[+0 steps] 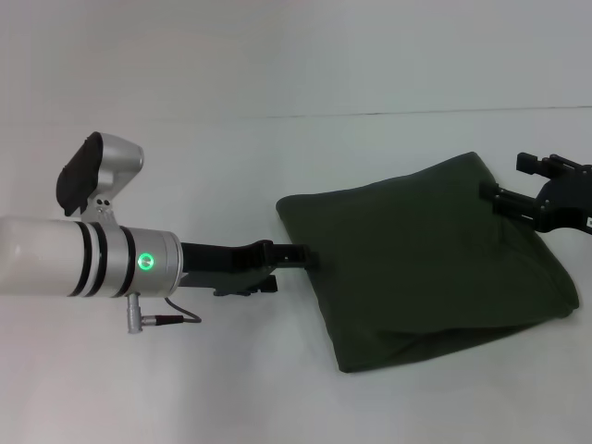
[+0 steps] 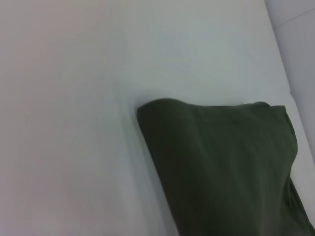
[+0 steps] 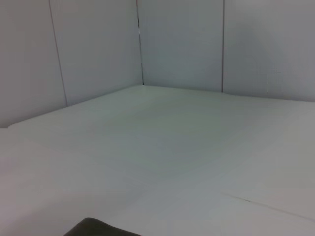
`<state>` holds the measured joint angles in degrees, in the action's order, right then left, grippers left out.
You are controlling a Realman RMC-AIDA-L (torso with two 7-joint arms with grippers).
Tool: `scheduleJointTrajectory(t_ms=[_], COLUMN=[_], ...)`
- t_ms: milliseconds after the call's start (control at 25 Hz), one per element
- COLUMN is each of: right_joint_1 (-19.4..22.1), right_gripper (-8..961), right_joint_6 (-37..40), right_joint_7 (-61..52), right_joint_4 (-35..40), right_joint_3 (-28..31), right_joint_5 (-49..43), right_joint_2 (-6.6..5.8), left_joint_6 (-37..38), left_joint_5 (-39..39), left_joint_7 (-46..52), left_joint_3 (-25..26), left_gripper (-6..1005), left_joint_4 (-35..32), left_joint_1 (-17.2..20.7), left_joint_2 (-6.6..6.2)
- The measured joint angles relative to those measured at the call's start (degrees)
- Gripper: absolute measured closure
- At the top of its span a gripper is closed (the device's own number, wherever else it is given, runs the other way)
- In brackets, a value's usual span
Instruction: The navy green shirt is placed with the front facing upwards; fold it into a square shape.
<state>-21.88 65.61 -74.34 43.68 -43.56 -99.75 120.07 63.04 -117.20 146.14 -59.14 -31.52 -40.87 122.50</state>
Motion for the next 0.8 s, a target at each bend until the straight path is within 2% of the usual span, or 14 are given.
scheduleJointTrajectory(t_ms=[360,800], right_joint_1=[0.0,0.0], right_gripper=[162,162], right_joint_6=[0.82,0.84], right_joint_7=[0.11,0.17], right_joint_4=[0.0,0.0], right_joint_3=[-0.03,-0.03], right_joint_5=[0.0,-0.01], right_joint_2=[-0.02,-0.09], left_joint_6=[-1.37,-2.69], left_joint_5=[0.22,0.45], left_joint_7=[-0.41,-0.69], left_joint_3=[0.04,-0.12], left_gripper=[212,218], left_joint_4=[2.14,5.03], left_joint_1=[-1.14,-3.89], left_joint_2=[1.41,1.68])
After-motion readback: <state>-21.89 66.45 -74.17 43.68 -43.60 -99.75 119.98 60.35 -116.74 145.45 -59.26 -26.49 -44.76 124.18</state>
